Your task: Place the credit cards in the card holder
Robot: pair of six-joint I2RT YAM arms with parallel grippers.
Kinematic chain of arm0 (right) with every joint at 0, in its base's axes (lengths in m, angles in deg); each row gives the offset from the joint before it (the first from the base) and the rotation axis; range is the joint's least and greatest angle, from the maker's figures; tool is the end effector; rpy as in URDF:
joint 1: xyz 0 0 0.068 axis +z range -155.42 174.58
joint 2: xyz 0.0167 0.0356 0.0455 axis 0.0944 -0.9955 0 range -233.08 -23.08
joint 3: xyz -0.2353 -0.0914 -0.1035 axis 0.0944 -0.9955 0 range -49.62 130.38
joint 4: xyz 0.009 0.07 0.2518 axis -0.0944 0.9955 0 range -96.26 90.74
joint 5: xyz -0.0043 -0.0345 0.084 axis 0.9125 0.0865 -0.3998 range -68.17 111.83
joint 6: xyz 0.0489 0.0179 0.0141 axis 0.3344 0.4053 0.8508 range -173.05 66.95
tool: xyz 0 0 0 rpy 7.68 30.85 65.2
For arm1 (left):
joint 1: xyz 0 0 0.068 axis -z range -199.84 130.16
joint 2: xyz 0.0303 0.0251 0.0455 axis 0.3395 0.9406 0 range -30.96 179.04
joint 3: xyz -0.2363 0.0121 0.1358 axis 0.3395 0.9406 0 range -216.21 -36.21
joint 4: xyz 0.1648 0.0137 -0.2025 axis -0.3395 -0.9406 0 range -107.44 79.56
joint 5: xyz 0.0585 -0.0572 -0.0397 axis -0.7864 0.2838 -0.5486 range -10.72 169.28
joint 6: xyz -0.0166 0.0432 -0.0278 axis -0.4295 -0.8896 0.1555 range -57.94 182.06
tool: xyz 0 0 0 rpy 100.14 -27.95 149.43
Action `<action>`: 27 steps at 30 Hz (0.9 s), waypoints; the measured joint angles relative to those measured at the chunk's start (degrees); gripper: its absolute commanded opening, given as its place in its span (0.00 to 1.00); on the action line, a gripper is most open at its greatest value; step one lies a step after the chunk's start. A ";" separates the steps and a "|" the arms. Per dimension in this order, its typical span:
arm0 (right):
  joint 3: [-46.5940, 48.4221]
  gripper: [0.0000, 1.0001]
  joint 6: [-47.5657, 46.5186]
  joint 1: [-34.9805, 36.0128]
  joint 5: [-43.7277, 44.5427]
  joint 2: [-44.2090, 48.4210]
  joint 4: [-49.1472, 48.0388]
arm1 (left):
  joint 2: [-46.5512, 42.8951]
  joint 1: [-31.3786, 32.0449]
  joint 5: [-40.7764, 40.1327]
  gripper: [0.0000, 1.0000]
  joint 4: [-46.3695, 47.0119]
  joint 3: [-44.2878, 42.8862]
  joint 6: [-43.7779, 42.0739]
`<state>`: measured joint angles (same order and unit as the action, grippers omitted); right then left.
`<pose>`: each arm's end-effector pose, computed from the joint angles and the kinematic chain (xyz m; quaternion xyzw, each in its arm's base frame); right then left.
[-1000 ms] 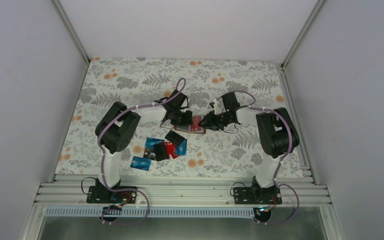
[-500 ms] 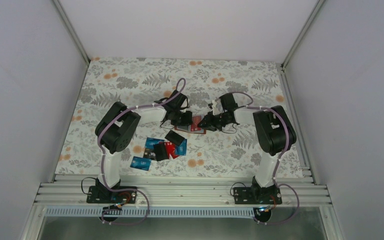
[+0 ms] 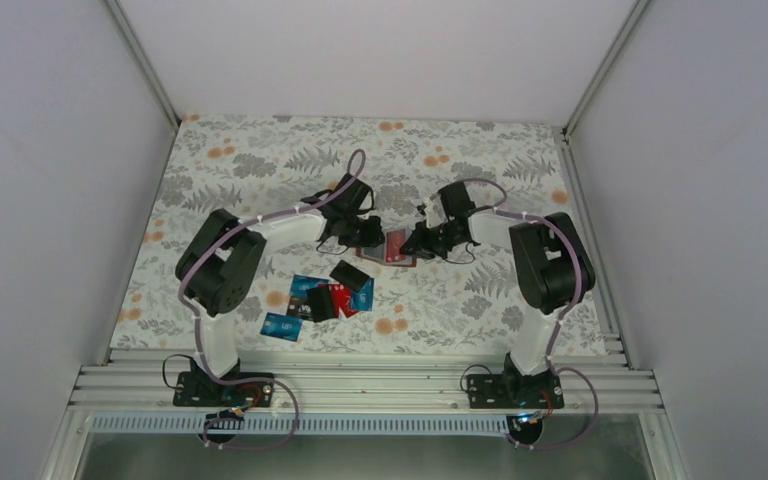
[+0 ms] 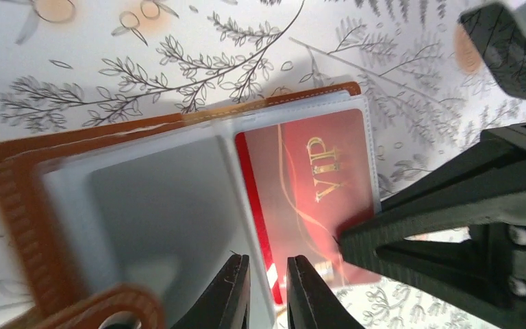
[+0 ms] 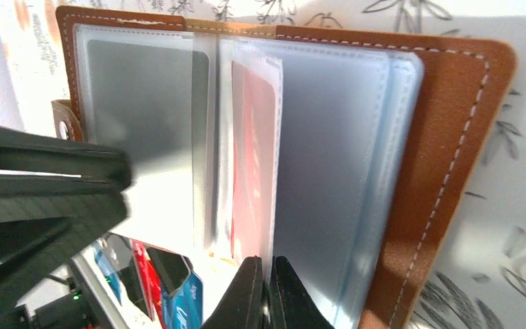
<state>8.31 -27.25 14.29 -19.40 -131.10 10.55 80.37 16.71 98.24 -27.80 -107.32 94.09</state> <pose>0.3163 0.1382 0.1224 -0.0216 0.9195 0.3906 0.0393 0.3140 -0.2473 0.1560 0.0833 0.9446 -0.2858 0.1385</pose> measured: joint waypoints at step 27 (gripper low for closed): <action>10.91 0.17 -3.72 3.39 24.68 2.93 22.56 | -4.55 -0.17 -3.96 0.14 2.29 8.02 -2.67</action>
<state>19.22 -30.97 17.68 5.28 -128.18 33.11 75.82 16.54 94.28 -25.51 -99.30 91.43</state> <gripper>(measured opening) 0.130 0.138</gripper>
